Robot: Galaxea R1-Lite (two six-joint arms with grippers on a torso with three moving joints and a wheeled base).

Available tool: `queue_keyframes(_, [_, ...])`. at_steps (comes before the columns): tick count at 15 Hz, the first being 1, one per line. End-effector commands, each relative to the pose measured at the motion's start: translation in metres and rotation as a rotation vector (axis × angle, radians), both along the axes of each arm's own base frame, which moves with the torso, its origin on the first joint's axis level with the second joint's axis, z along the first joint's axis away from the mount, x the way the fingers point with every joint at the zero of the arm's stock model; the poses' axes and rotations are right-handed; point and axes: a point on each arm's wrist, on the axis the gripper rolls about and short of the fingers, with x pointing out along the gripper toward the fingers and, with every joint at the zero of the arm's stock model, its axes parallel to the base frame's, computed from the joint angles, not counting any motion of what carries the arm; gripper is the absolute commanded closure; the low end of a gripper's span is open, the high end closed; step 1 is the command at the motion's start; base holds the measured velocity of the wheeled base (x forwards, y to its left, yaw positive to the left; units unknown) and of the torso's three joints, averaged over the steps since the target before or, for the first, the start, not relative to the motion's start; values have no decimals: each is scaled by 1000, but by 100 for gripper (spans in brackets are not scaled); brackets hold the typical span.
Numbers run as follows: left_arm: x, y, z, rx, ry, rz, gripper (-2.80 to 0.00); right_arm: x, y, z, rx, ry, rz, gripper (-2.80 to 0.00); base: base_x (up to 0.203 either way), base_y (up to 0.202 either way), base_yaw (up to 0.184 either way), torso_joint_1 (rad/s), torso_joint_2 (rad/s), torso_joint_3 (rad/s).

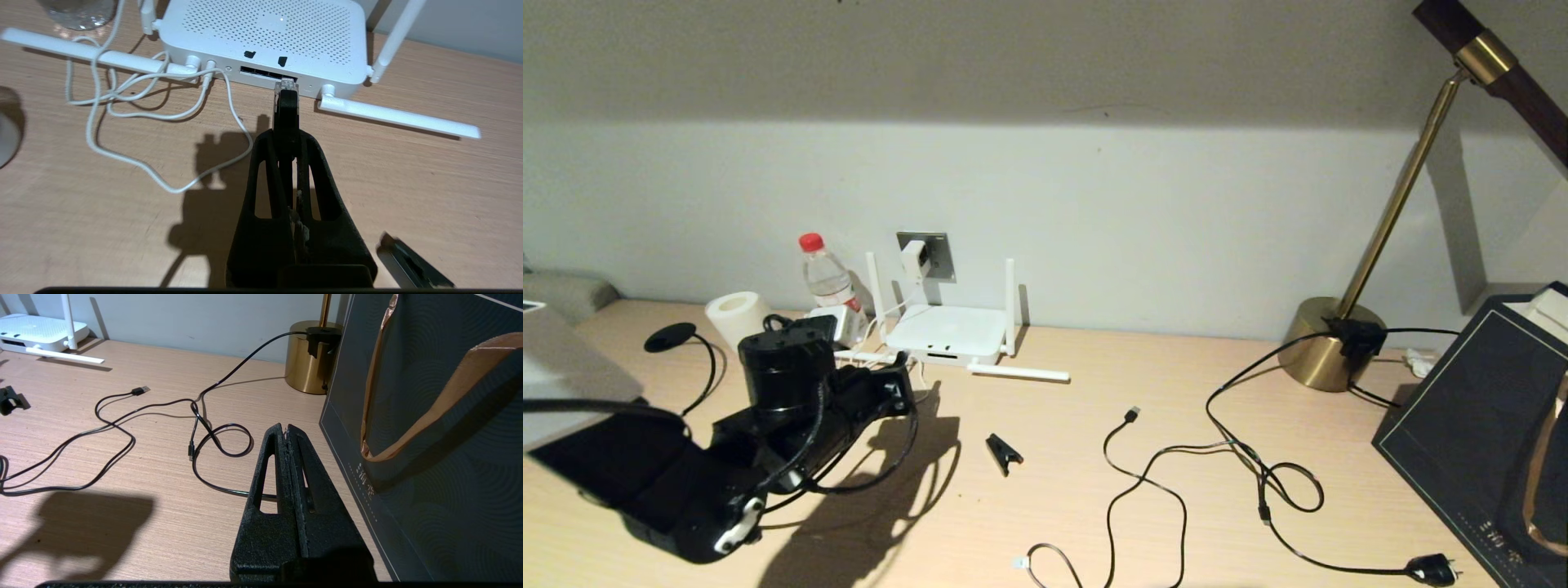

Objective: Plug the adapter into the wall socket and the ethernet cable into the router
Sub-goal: Align cable and router interface

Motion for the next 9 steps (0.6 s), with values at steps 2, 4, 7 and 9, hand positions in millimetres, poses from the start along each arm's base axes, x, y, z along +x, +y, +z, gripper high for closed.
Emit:
queue_keyframes(2, [38,-4,-34,10,43,8,0,3,0,-10,-1,36,1,0,0,0,0,0,0,0])
queue_keyframes(4, [48,-7,-40,8,40,-4,0,3,0,-10,-1,36,1,0,0,0,0,0,0,0])
queue_keyframes(7, [54,-6,-42,40,31,-8,0,3,0,-10,-1,36,1,0,0,0,0,0,0,0])
queue_keyframes(9, [56,-3,-41,46,24,-4,0,3,0,-10,-1,36,1,0,0,0,0,0,0,0])
